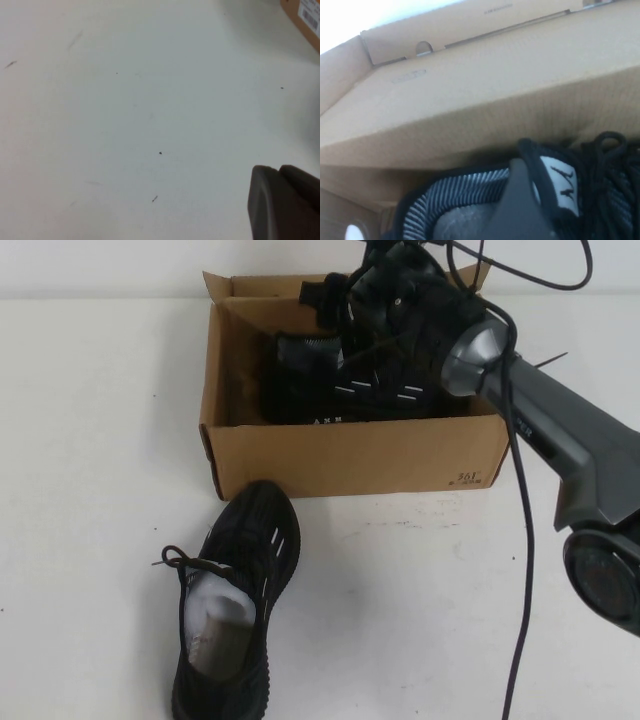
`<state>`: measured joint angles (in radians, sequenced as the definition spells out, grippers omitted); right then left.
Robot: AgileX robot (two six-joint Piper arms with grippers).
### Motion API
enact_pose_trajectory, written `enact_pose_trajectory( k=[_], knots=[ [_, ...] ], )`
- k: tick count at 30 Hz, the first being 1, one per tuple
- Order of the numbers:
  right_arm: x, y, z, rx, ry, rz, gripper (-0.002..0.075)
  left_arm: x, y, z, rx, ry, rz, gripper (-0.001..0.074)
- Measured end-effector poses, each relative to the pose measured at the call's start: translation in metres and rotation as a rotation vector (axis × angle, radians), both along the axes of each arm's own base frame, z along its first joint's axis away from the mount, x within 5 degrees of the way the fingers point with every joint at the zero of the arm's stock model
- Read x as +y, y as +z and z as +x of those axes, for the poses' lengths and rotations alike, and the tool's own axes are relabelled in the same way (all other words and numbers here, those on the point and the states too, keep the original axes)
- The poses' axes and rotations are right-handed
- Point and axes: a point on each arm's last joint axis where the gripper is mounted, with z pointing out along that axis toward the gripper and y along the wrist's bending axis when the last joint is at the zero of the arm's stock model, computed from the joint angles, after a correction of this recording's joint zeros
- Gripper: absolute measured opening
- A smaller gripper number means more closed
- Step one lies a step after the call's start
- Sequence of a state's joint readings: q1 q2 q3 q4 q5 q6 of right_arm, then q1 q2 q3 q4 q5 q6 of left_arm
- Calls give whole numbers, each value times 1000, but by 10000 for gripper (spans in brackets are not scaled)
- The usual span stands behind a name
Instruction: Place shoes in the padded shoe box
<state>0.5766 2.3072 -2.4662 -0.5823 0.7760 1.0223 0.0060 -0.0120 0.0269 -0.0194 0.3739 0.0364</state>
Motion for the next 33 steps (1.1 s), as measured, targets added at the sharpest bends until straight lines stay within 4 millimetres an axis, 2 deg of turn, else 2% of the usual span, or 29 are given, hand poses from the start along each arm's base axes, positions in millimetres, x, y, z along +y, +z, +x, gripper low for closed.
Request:
enact_pose_trajectory(
  k=[6,8,12,16,22,29,33],
  knots=[
    [-8,36,-24,14,37,-23,473,0,0,0,0,0,0,-4],
    [-10,49,-36,26,46,-64,432,0,0,0,0,0,0,-4],
    [-12,74,-63,38,59,-139,253,0,0,0,0,0,0,-4],
    [-17,98,-93,34,129,-332,-4,0,0,0,0,0,0,-4],
    [-24,116,-128,116,186,-456,-6,0,0,0,0,0,0,-4],
    [-20,137,-158,86,393,-430,-6,0,0,0,0,0,0,-4],
    [-24,151,-179,54,458,-437,-6,0,0,0,0,0,0,-4]
  ],
)
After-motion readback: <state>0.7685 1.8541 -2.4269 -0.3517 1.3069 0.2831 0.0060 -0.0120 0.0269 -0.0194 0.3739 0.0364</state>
